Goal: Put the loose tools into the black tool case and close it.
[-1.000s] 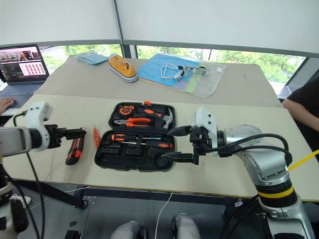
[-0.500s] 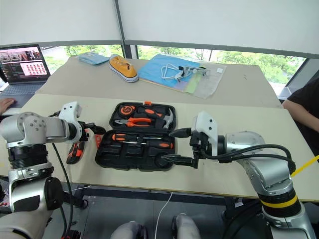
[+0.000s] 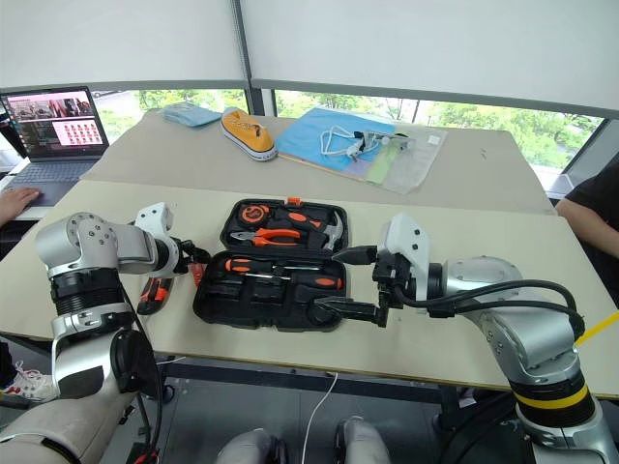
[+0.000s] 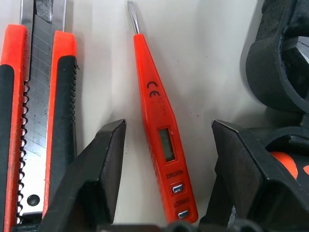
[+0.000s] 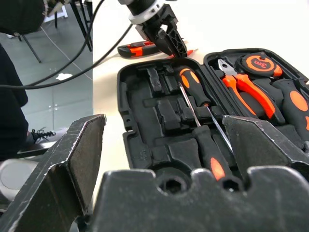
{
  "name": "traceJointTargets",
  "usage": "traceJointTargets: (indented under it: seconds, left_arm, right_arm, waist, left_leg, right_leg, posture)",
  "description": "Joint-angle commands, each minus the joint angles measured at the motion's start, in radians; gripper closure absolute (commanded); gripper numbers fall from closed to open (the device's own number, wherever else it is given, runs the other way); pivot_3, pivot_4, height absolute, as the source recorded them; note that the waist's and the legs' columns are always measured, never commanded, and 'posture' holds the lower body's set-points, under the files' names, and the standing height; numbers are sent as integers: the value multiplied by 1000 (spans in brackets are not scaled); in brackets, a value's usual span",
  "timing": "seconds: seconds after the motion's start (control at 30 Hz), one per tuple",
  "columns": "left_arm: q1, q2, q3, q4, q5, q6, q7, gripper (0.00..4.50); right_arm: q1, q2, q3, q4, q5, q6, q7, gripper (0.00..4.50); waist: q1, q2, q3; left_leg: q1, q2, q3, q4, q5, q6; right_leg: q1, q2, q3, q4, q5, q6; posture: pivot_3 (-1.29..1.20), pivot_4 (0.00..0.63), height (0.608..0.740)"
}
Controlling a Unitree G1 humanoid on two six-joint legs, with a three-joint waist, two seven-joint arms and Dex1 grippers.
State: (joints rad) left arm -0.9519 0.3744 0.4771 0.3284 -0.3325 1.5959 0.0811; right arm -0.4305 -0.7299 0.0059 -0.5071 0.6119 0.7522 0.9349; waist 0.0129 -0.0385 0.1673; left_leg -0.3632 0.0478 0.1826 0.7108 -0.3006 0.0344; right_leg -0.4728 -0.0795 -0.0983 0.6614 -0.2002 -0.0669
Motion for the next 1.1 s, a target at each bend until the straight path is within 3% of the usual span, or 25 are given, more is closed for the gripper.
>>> traceJointTargets:
  seconds: [0.03,0.13,0.27,0.33,0.5,0.6,0.67,0.73,0.93,1.1]
  left_arm:
    - [-7,-29,-19,32,16,15,-24,1480]
    - [-9,-37,-17,41,31,18,-29,2178]
    - [-21,-10,-8,65,55,6,-35,3805]
    - [-27,28,-22,78,63,-17,-50,4121]
    - [-36,193,-197,140,71,-201,-231,4119]
    - [-43,306,-400,139,40,-332,-530,4119]
    - [-14,436,-586,54,70,-577,-884,4119]
    - [2,510,-700,29,119,-773,-1085,4119]
    - [0,548,-809,-25,119,-1085,-1515,4119]
    - [-19,502,-900,45,208,-1265,-1663,4119]
  right_arm:
    - [-8,-15,-37,-33,27,3,-13,0]
    - [-19,-21,-37,-24,27,0,-9,0]
    - [-31,-30,-41,-13,29,0,-3,0]
    - [-32,-36,-44,-9,31,4,-1,0]
    - [-11,-68,-62,-10,72,50,15,0]
    - [11,-107,-60,-23,78,53,40,0]
    - [35,-131,-55,-35,55,27,51,0]
    - [49,-137,-54,-36,43,11,49,0]
    - [81,-125,-53,-60,40,14,18,0]
    - [119,-119,-73,-108,68,33,-23,0]
  waist:
    - [0,0,0]
    - [1,0,0]
    - [1,0,0]
    - [-1,0,0]
    - [-13,-1,0]
    - [-16,-1,1]
    - [-16,-1,1]
    - [-16,-1,1]
    - [-12,-1,1]
    - [-11,-1,1]
  left_leg:
    - [0,0,0,0,0,-1]
    - [1,-1,0,0,-3,-5]
    - [1,-1,0,0,-3,-5]
    - [1,-1,0,0,-3,-5]
    - [1,1,0,0,-3,-7]
    - [1,2,-1,-1,-3,-9]
    - [0,2,-1,-1,-4,-10]
    - [-3,2,-1,-1,-4,-11]
    - [-7,2,-2,1,0,-3]
    - [-8,2,-3,1,1,0]
  right_leg:
    - [0,-1,0,0,0,0]
    - [0,-2,0,1,0,1]
    - [1,-2,0,1,0,1]
    - [1,-2,0,1,0,1]
    - [0,0,0,1,-1,1]
    - [0,1,-1,1,-1,1]
    - [-1,1,-1,1,-1,0]
    - [-4,1,-3,0,-1,0]
    - [-4,2,-4,-4,-1,0]
    - [-4,2,-3,-5,-2,1]
  posture:
    - [0,150,718]
    - [0,150,718]
    - [0,150,718]
    - [0,150,718]
    - [0,150,718]
    - [0,150,718]
    - [0,150,718]
    - [0,150,718]
    - [0,150,718]
    - [0,150,718]
